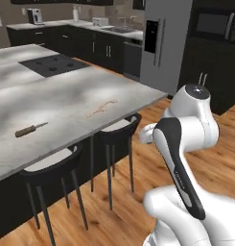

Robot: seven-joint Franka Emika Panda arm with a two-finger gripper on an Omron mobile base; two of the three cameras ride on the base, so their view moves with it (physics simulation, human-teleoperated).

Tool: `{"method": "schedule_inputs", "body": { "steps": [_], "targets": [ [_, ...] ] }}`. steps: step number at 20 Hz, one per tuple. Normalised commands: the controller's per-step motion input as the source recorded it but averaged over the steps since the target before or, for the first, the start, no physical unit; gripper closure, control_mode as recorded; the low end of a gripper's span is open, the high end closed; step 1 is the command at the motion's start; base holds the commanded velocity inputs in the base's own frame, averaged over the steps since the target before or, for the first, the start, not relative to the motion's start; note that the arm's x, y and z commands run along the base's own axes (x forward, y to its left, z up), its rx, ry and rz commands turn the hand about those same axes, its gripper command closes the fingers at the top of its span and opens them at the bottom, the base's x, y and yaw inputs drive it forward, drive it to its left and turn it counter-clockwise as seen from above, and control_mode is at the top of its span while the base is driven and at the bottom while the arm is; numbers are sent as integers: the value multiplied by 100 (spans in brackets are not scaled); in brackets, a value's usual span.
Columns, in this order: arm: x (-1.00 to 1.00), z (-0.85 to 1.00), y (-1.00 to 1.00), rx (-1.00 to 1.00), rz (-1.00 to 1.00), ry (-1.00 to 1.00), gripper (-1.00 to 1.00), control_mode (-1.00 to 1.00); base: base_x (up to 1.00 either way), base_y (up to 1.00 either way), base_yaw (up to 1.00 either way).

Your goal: Pick up the metallic utensils from the counter and place them in the open drawer. Make sure not to pick up any wooden utensils.

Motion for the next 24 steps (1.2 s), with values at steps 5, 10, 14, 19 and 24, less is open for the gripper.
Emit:
{"method": "schedule_inputs", "body": {
  "steps": [5, 10, 14, 19, 24],
  "targets": [
    [0, 0, 0, 0, 0, 0, -100, 100, 0, 100, -48],
    [0, 0, 0, 0, 0, 0, -100, 100, 3, 72, -17],
    [0, 0, 0, 0, 0, 0, -100, 100, 7, 61, 0],
    [0, 0, 0, 0, 0, 0, -100, 100, 6, 38, 6],
    [0, 0, 0, 0, 0, 0, -100, 100, 1, 47, 14]
  ]
}}
